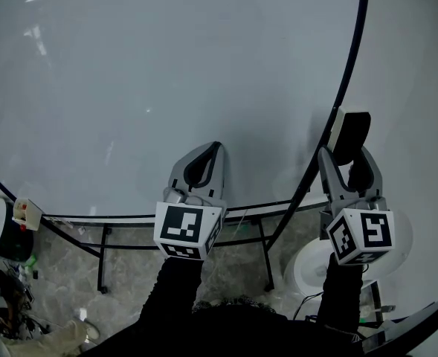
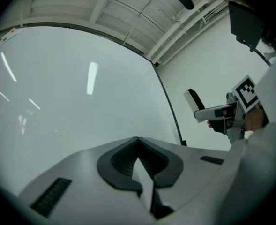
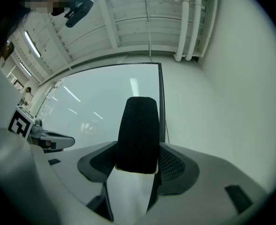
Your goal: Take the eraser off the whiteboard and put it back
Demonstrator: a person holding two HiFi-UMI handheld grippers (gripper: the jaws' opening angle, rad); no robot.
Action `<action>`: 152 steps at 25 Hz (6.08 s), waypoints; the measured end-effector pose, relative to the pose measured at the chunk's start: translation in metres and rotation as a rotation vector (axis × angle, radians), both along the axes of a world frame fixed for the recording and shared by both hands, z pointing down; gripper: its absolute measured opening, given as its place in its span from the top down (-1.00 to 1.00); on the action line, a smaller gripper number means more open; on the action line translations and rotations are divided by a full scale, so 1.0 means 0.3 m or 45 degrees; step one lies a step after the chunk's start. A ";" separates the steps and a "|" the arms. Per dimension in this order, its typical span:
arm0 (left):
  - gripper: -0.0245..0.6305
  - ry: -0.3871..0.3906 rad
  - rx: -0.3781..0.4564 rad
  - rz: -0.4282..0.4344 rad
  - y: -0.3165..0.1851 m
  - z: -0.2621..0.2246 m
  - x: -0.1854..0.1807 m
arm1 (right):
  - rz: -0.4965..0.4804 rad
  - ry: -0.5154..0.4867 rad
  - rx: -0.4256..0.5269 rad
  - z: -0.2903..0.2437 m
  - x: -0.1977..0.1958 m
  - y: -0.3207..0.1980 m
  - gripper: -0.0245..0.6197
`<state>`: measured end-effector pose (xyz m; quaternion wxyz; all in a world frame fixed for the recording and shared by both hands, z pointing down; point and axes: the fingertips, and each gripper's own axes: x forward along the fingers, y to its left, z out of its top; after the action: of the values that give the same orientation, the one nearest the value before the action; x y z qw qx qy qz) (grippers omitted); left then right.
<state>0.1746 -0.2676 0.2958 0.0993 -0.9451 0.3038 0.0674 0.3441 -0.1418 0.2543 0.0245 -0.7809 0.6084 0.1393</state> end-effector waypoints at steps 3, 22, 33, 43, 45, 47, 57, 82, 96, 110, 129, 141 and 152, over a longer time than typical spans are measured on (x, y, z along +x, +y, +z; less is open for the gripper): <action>0.91 -0.007 0.002 0.013 0.005 -0.004 -0.001 | 0.002 -0.005 0.000 0.011 -0.005 0.002 0.07; 0.91 0.031 -0.021 0.042 0.021 -0.006 -0.011 | -0.032 -0.008 -0.001 0.013 -0.024 -0.008 0.07; 0.91 0.011 -0.044 -0.002 0.038 0.023 -0.031 | -0.073 -0.034 -0.002 0.040 -0.034 0.000 0.07; 0.91 -0.040 -0.049 -0.102 0.091 0.049 -0.064 | -0.232 -0.025 -0.013 0.036 -0.098 -0.086 0.07; 0.91 -0.055 -0.062 -0.146 0.100 0.068 -0.100 | -0.298 -0.014 -0.037 0.053 -0.144 -0.120 0.07; 0.91 -0.069 -0.078 -0.193 0.109 0.083 -0.139 | -0.357 -0.007 -0.062 0.065 -0.189 -0.148 0.07; 0.91 -0.066 -0.071 -0.334 0.077 0.061 -0.299 | -0.505 -0.011 -0.093 0.054 -0.377 -0.259 0.07; 0.91 0.032 0.131 -0.359 -0.159 -0.300 -0.601 | -0.548 0.091 -0.020 -0.233 -0.770 -0.473 0.07; 0.91 0.077 0.294 -0.477 -0.174 -0.539 -0.765 | -0.539 0.139 0.042 -0.424 -0.893 -0.479 0.07; 0.91 0.094 0.337 -0.443 -0.240 -0.710 -0.774 | -0.473 0.204 0.129 -0.643 -0.920 -0.495 0.07; 0.91 0.114 0.435 -0.369 -0.279 -0.892 -0.705 | -0.360 0.318 0.221 -0.968 -0.865 -0.518 0.07; 0.91 0.127 0.520 -0.333 -0.273 -1.066 -0.630 | -0.282 0.338 0.199 -1.170 -0.781 -0.538 0.07; 0.91 0.150 0.568 -0.317 -0.285 -1.113 -0.618 | -0.200 0.373 0.137 -1.328 -0.732 -0.570 0.07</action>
<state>-0.0108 -0.3532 -0.0382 0.2948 -0.8497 0.4007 0.1747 0.1244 -0.3127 -0.1442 -0.0119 -0.6998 0.6563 0.2818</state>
